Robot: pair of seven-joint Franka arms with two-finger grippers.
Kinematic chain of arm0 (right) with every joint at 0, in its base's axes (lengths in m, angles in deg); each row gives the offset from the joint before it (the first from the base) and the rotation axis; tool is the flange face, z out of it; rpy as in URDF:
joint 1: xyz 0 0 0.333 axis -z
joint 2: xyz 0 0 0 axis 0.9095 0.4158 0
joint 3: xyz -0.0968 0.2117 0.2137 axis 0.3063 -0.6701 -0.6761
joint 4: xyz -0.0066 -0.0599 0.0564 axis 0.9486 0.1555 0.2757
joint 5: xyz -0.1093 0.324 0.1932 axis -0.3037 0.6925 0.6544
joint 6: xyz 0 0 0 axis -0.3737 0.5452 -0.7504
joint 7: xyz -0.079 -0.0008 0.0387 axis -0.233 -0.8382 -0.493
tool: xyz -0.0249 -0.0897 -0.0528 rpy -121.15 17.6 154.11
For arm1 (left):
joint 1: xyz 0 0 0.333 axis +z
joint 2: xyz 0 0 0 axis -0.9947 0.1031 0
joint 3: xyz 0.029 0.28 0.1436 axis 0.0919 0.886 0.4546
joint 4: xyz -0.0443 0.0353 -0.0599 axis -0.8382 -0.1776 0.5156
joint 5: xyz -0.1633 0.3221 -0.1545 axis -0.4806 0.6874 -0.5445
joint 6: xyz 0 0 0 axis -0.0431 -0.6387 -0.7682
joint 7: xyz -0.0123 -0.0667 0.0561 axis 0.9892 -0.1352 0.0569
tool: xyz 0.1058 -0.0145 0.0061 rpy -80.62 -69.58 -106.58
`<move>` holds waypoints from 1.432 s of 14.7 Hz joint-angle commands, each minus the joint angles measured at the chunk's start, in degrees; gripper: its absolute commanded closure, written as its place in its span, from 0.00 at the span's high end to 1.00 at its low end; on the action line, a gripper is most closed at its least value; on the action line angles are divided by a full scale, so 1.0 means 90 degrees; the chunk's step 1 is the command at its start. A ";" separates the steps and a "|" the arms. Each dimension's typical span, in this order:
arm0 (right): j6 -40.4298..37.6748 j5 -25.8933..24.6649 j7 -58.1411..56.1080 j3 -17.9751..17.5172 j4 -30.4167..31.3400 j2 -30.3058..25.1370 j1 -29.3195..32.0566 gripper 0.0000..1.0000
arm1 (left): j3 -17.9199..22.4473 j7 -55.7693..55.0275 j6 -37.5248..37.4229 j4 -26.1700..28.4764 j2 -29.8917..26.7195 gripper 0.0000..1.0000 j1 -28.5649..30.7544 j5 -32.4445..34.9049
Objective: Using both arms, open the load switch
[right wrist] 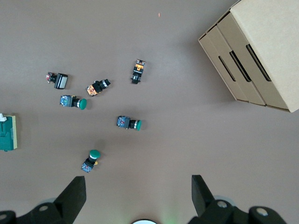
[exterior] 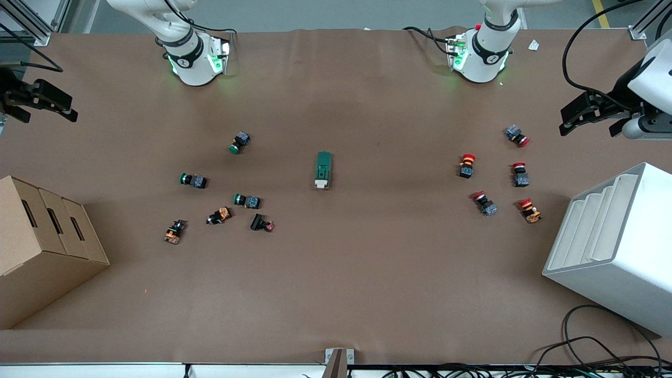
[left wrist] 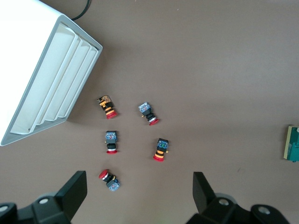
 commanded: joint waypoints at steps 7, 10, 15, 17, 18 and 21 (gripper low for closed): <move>-0.0021 0.0018 -0.0030 -0.0070 0.0125 -0.0154 0.0053 1.00 | -0.0085 -0.0056 -0.0115 -0.0205 0.0238 1.00 -0.0116 -0.0042; -0.0031 0.0018 -0.0030 -0.0079 0.0125 -0.0154 0.0043 1.00 | -0.0387 -0.0114 -0.0037 -0.0186 0.0423 1.00 -0.0360 -0.0072; -0.0031 0.0018 -0.0031 -0.0079 0.0125 -0.0154 0.0053 1.00 | -0.0759 -0.3067 0.0616 -0.0166 0.0968 1.00 -0.1928 0.0443; -0.0031 0.0018 -0.0040 -0.0079 0.0125 -0.0154 0.0053 1.00 | -0.0759 -0.4075 0.1026 -0.0166 0.1359 1.00 -0.2710 0.0903; -0.0041 0.0018 -0.0031 -0.0079 0.0125 -0.0154 0.0053 1.00 | -0.0769 -0.4505 0.1357 -0.0147 0.1525 1.00 -0.3149 0.1156; -0.0060 0.0018 -0.0030 -0.0079 0.0096 -0.0135 0.0053 1.00 | -0.0769 -0.5988 0.1944 -0.0108 0.2101 1.00 -0.3972 0.2063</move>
